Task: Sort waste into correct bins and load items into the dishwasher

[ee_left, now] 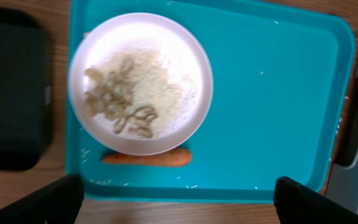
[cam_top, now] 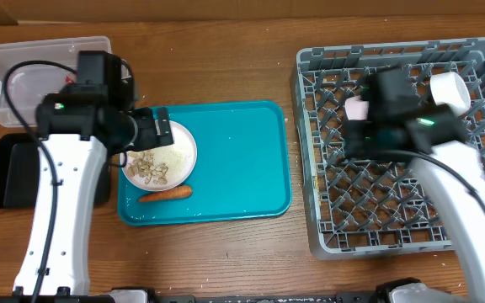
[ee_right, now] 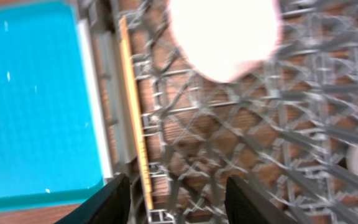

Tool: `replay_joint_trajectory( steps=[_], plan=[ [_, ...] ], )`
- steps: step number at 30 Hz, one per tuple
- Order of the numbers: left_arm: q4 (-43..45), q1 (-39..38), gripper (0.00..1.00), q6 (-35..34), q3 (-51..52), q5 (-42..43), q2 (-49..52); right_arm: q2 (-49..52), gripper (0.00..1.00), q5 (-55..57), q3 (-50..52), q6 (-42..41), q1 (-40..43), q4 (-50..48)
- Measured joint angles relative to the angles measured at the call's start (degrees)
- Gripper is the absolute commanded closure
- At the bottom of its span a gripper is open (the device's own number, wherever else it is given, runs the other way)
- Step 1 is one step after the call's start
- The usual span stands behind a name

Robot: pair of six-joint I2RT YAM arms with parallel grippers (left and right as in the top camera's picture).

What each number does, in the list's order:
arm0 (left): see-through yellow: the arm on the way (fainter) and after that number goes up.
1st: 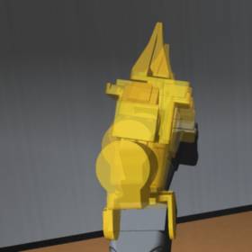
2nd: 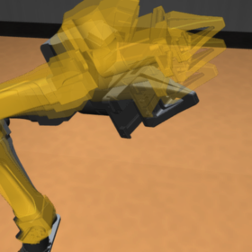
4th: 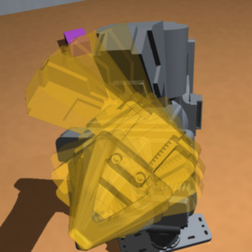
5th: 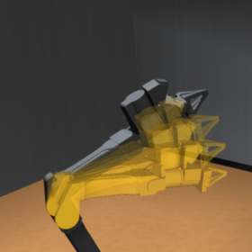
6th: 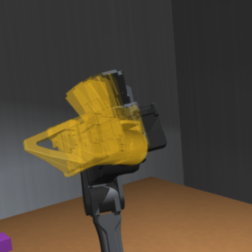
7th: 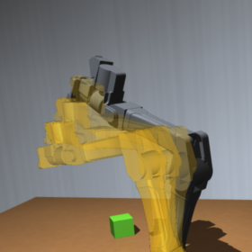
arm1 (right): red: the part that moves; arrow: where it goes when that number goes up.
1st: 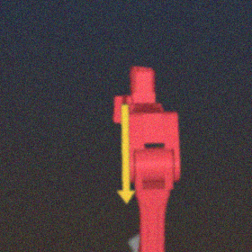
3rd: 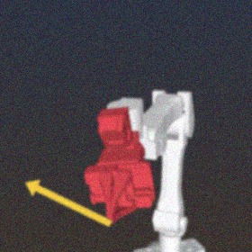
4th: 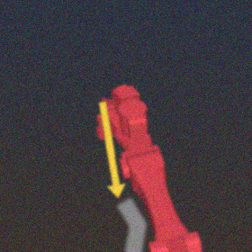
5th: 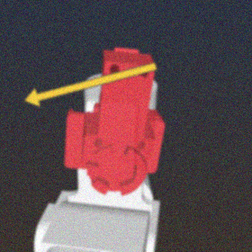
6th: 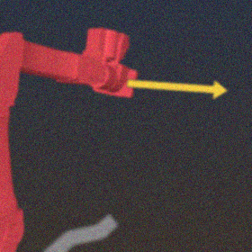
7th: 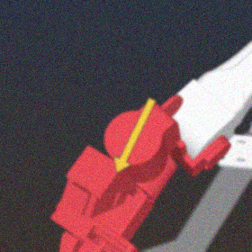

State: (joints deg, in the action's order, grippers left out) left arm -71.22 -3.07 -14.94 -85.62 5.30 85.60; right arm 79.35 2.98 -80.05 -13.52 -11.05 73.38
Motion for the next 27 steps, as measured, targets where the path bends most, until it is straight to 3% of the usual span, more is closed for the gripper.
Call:
replay_joint_trajectory(
  steps=[5, 12, 18, 27],
  plan=[
    [9.03, -5.31, 0.07, 0.02, 7.13, 0.76, 0.0, -2.43, 0.46, -1.49, -0.22, 0.04, 7.15, 3.06],
    [19.85, -10.75, 0.08, 0.02, 15.61, 1.38, 2.78, -1.81, 0.46, -2.6, -0.22, 0.09, 8.7, 3.8],
    [22.95, -11.1, 0.09, 0.17, 17.03, 1.4, 9.88, -1.81, 0.46, -2.78, -0.22, 0.09, 8.7, 3.8],
    [23.91, -11.1, 0.2, 0.33, 17.05, 2.6, 17.31, -1.81, 0.46, -2.78, -0.22, 0.09, 8.72, 3.82]
  ],
)
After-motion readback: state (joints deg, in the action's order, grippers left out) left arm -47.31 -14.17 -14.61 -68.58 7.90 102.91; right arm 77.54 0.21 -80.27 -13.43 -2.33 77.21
